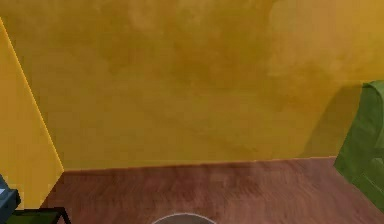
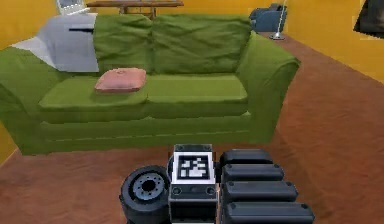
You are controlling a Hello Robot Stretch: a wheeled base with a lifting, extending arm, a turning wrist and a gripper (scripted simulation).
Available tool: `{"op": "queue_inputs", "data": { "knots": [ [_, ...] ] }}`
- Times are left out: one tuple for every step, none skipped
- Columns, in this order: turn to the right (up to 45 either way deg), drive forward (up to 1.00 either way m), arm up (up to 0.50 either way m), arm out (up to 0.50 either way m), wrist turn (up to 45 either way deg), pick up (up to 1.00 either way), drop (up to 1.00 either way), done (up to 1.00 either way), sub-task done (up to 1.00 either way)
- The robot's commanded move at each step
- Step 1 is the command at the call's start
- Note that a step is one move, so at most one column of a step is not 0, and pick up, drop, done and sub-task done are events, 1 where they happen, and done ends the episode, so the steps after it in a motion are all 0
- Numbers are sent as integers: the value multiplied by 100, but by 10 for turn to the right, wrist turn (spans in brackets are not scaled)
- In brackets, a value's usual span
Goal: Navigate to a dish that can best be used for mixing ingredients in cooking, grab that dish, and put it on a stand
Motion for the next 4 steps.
{"op": "queue_inputs", "data": {
  "knots": [
    [90,0,0,0,0,0,0,0,0],
    [-150,0,0,0,0,0,0,0,0],
    [180,0,0,0,0,0,0,0,0],
    [-180,0,0,0,0,0,0,0,0]
  ]
}}
